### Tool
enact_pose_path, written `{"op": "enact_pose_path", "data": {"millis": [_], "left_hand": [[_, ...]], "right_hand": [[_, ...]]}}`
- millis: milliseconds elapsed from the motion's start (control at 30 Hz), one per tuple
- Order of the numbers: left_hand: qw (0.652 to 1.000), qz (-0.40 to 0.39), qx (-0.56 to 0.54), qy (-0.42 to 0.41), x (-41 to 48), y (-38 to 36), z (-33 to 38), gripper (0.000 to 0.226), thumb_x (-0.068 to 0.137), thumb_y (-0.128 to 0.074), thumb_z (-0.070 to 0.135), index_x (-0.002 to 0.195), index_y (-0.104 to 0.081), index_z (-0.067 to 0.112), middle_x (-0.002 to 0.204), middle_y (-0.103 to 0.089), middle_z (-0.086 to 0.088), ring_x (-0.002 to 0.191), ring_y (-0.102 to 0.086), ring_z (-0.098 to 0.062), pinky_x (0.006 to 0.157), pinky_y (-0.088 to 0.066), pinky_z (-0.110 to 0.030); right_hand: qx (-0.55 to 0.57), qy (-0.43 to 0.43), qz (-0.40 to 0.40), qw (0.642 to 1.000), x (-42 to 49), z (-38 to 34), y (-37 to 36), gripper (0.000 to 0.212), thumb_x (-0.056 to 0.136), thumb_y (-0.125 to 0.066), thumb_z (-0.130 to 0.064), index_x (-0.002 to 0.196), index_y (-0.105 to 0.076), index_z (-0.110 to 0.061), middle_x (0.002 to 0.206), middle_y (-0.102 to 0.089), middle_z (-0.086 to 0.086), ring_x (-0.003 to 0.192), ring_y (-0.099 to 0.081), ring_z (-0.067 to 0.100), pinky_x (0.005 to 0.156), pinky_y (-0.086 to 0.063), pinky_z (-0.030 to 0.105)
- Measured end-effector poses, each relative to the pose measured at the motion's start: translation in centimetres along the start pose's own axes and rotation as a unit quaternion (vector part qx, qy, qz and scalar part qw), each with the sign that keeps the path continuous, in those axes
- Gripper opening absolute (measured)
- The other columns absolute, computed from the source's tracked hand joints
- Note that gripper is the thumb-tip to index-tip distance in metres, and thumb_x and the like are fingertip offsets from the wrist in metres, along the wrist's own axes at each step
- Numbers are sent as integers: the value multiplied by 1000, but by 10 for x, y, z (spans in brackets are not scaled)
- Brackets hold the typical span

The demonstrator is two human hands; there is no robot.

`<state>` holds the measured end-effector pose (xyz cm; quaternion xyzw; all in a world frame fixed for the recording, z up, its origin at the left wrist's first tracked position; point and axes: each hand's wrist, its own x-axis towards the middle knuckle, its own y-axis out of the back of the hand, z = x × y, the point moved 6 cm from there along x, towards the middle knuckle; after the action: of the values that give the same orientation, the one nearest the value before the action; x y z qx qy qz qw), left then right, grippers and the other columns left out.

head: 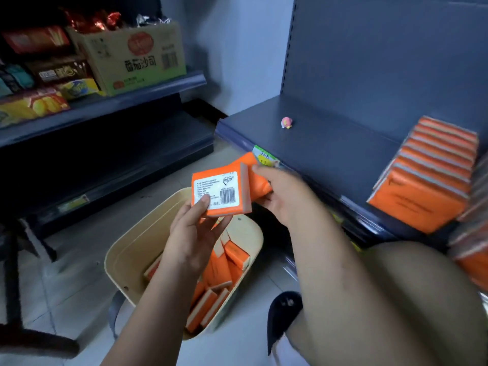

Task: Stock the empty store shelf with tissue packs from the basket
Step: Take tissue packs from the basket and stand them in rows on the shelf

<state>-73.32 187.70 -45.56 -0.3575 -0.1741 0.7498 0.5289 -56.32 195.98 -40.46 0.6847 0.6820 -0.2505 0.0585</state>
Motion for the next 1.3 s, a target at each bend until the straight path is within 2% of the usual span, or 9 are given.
{"op": "enact_pose_path", "data": {"millis": [133,267,400,567,733,1033,1133,1233,1300], "left_hand": [[998,-67,0,7,-18,-58,-7,44,95,-66,18,137,-57,9,125,-73,-12,115,-69,-30,92,-61,-47],[985,-168,30,13,-44,-131,-15,49,100,-58,24,146,-54,9,135,-68,-12,118,-68,-26,106,-53,-45],[969,-243,44,18,-73,-198,-33,47,99,-58,26,144,-55,13,139,-66,-11,127,-63,-27,108,-51,-48],[954,-294,55,27,-92,-248,-49,52,102,-52,32,150,-52,10,143,-64,-9,127,-64,-25,104,-55,-47],[934,-346,43,79,-102,-265,-71,42,105,-45,31,89,-84,30,120,-76,5,114,-71,-12,95,-60,-39],[951,-280,-82,100,-86,-264,-92,31,94,-53,7,97,-82,12,134,-68,-8,119,-64,-19,112,-47,-47],[948,-272,-137,91,-80,-263,-87,52,76,-46,0,123,-67,1,133,-68,-13,115,-64,-25,113,-46,-47],[945,-266,-174,84,-80,-261,-86,54,86,-34,-3,135,-57,3,134,-68,-15,121,-68,-32,90,-59,-45],[942,-262,-188,89,-78,-259,-85,50,93,-29,-1,135,-56,4,133,-68,-13,117,-68,-31,96,-56,-40]], "right_hand": [[-92,64,25,993,-37,-58,40,28,75,-85,-19,95,-67,-10,97,-70,22,85,-65,29,95,-54,63],[-68,154,48,984,-83,-105,100,11,91,-74,-7,100,-69,-4,89,-74,17,77,-71,24,82,-62,44],[-71,222,67,970,-132,-132,166,11,95,-69,-11,105,-72,-9,102,-77,11,96,-71,23,104,-54,52],[-78,284,115,949,-187,-141,230,23,95,-69,-10,118,-71,-11,114,-77,10,108,-73,26,103,-54,56],[-29,294,132,946,-204,-119,268,24,96,-67,-10,119,-71,-12,118,-76,13,114,-71,31,106,-51,57],[-91,333,223,912,-213,-135,304,57,93,-72,-11,142,-56,-37,99,-75,1,99,-73,31,97,-58,51],[-116,348,233,901,-214,-142,306,52,85,-73,-16,131,-64,-39,97,-74,3,96,-72,36,93,-58,59],[-192,361,225,884,-215,-145,297,43,85,-79,-11,118,-66,-36,93,-75,2,89,-73,16,83,-61,43],[-251,369,199,873,-215,-144,286,45,84,-81,-7,117,-66,-33,91,-74,3,84,-71,10,76,-56,29]]}}
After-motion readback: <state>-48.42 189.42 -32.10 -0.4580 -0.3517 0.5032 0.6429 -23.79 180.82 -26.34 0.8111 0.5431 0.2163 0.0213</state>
